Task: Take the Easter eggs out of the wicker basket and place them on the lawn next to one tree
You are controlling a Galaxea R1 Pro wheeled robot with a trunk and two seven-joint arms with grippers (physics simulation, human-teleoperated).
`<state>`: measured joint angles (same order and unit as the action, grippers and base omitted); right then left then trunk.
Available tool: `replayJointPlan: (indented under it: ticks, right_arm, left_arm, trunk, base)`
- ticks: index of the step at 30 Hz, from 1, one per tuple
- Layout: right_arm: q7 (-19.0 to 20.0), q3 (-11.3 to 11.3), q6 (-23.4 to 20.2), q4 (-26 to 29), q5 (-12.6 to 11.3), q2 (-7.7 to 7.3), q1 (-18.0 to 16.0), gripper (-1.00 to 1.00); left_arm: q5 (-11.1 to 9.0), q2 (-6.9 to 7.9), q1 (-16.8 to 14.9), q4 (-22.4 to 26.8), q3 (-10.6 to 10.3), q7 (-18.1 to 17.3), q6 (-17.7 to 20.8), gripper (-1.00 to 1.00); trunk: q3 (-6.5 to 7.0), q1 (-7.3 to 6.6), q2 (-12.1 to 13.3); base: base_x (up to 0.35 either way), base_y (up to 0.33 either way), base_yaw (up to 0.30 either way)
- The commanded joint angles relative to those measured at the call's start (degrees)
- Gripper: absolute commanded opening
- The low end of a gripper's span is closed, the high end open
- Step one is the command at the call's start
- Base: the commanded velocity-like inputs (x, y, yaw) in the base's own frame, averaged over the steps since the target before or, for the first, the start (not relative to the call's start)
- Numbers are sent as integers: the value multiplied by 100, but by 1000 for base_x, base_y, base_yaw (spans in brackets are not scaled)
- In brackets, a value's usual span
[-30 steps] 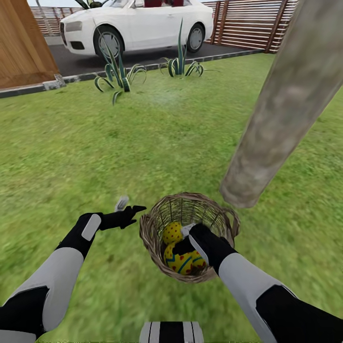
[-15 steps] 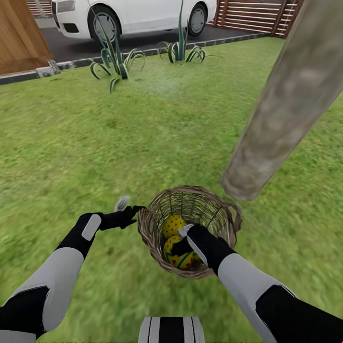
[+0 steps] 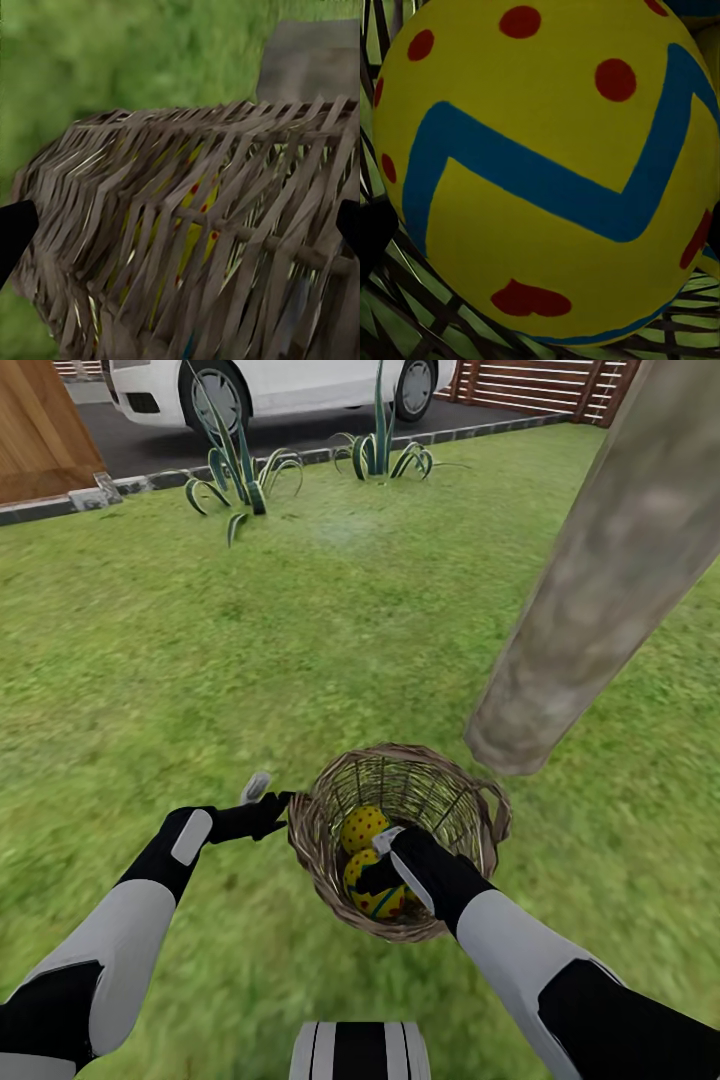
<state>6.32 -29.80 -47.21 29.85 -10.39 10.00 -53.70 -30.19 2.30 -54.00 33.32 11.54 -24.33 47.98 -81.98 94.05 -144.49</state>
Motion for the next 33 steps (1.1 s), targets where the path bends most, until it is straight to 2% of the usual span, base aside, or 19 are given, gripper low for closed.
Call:
replayJointPlan:
  ticks: [1,3,7,33]
  right_arm:
    - [-25,-8,169,-212,142,0,0,-100]
    - [-25,-8,169,-211,142,0,0,-100]
    - [-25,-8,169,-212,142,0,0,-100]
    - [-17,-8,169,-214,142,0,0,-100]
  left_arm:
    - [14,-2,0,-1,25,-19,36,100]
    - [17,-8,2,0,24,-19,36,100]
    - [14,-1,2,-1,24,-19,36,100]
    - [40,-28,3,8,15,-13,44,100]
  trunk:
    - [-5,3,0]
    - [-49,8,-3]
    - [-49,8,-3]
    - [527,-59,32]
  base:
    - [0,0,0]
    - [0,0,0]
    - [0,0,0]
    - [0,0,0]
